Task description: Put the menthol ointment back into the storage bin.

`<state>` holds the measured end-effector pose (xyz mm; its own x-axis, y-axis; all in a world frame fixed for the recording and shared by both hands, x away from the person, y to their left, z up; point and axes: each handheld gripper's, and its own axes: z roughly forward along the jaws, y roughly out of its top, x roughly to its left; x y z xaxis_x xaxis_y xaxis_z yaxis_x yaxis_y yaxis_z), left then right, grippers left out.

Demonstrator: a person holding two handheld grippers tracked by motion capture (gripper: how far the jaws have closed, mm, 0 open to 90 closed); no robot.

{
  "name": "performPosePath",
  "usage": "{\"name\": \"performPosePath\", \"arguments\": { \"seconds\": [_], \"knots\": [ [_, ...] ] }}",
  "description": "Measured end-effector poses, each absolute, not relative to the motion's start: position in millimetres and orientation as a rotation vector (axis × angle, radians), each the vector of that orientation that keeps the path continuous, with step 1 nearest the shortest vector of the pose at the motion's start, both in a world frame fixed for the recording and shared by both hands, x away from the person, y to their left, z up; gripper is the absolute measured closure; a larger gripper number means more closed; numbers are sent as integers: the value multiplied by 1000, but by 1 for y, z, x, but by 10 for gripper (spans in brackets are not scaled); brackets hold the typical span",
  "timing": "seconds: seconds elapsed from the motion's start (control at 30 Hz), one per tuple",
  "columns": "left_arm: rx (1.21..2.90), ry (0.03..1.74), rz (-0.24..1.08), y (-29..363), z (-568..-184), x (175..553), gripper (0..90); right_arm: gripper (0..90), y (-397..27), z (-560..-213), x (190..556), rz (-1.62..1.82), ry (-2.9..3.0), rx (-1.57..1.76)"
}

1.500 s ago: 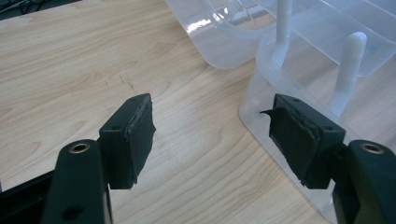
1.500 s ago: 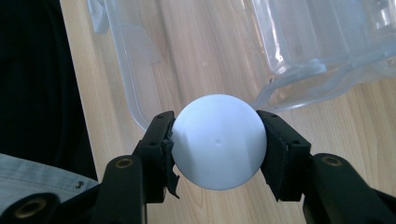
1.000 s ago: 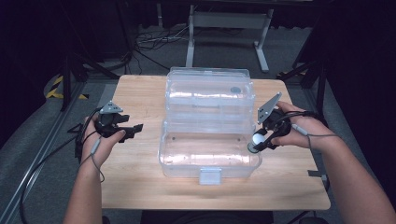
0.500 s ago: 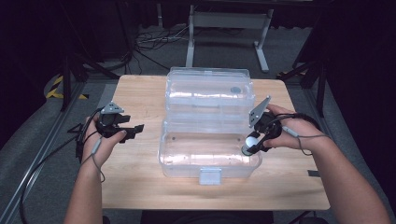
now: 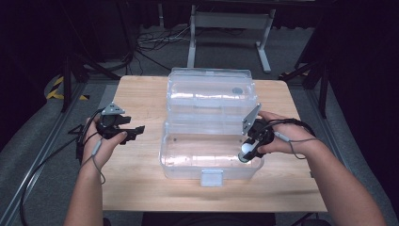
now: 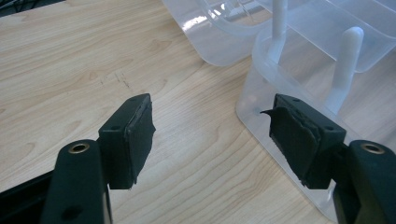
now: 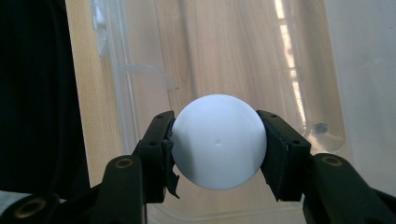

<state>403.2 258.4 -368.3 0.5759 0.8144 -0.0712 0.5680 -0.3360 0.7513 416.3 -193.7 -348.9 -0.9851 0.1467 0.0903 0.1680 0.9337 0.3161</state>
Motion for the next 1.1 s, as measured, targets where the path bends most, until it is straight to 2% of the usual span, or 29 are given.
{"name": "performPosePath", "arguments": {
  "seconds": [1.1],
  "knots": [
    [2080,1098,402,256,-371,404,309,504,-183,-386,416,-411,-2996,-220]
  ]
}}
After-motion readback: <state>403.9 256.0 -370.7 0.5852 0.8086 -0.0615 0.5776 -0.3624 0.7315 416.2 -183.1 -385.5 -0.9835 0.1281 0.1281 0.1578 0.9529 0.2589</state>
